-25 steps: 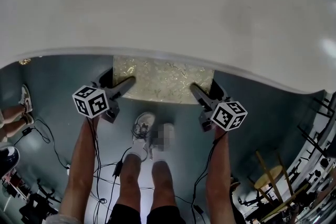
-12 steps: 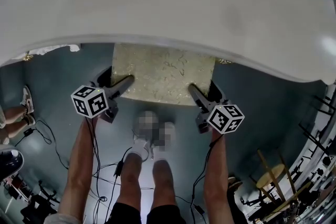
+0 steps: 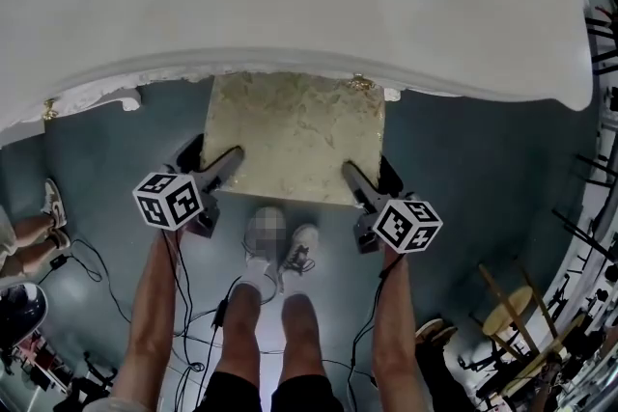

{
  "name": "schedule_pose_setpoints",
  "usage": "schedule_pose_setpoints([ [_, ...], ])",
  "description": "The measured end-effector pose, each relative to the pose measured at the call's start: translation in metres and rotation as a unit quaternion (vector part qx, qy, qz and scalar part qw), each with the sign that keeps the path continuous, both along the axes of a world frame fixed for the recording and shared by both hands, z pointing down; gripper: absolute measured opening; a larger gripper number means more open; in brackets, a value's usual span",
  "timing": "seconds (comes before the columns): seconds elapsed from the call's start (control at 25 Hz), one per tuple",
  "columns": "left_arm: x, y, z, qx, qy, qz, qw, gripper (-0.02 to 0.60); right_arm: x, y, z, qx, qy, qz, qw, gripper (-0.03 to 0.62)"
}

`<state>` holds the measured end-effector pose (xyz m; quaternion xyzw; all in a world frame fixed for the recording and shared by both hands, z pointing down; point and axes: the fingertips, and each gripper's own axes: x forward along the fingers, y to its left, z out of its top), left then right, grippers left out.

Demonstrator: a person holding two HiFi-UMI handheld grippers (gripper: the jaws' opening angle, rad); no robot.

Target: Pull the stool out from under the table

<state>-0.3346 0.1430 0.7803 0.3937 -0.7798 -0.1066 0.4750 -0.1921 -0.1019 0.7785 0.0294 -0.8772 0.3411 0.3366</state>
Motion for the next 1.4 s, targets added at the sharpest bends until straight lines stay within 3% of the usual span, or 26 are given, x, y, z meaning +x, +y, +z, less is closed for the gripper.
schedule_pose_setpoints([
  [0.44,0.047,-0.051,-0.029,0.001,-0.017,0.078,0.9968,0.431,0.091,-0.025,-0.026,0.014,-0.007,0.101,0.995,0.407],
  [0.8,0.106,-0.121,-0.053,0.013,-0.022,0.153,0.9880,0.430,0.182,-0.064,-0.054,0.028,-0.009,0.178,0.984,0.407],
  [1.12,0.167,-0.190,-0.056,0.023,-0.022,0.232,0.9721,0.428,0.272,-0.095,-0.062,0.039,-0.006,0.262,0.964,0.406],
  [1.4,0.236,-0.247,-0.049,0.023,-0.018,0.306,0.9514,0.428,0.362,-0.110,-0.056,0.036,0.005,0.339,0.940,0.405],
])
